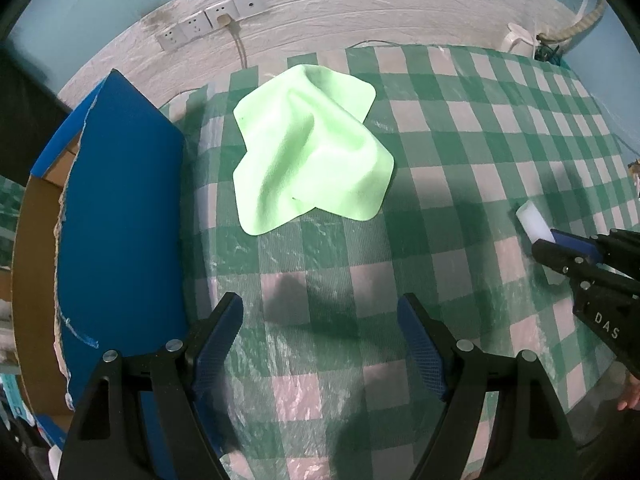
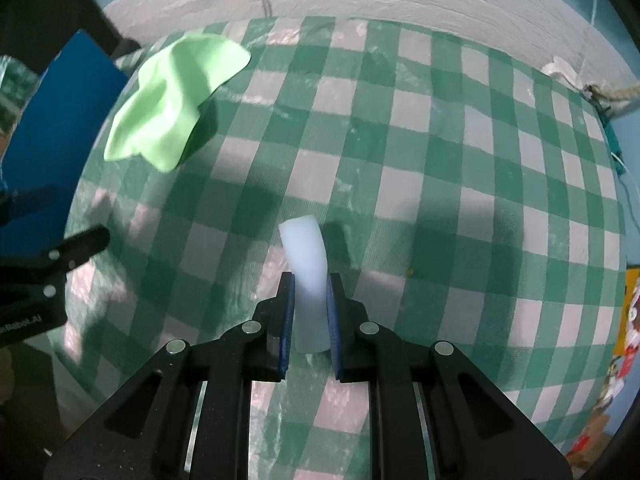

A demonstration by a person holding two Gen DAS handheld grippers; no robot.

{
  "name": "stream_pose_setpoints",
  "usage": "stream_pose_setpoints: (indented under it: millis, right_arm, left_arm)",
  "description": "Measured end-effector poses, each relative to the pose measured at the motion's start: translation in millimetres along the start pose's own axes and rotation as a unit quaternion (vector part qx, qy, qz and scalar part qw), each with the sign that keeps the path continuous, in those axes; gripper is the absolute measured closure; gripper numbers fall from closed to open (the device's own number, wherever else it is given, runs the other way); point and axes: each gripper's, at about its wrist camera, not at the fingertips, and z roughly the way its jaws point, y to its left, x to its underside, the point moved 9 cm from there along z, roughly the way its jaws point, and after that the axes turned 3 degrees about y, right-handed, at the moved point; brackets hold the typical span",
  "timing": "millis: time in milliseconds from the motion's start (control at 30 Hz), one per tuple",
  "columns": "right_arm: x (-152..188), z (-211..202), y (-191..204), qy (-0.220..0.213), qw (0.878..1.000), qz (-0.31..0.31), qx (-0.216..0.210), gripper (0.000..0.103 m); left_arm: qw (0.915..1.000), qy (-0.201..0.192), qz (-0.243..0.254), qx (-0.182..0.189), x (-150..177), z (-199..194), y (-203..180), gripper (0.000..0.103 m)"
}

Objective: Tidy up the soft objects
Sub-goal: 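Lower the left gripper onto the light-green cloth and close it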

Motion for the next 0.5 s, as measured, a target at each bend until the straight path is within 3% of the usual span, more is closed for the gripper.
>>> stream_pose_setpoints:
  millis: [500]
  right_arm:
    - [-18, -21, -20, -0.022, 0.999, 0.025, -0.024, 0.089]
  left_arm:
    - [0.9983, -0.015, -0.049, 0.028, -62, 12, 17, 0.021]
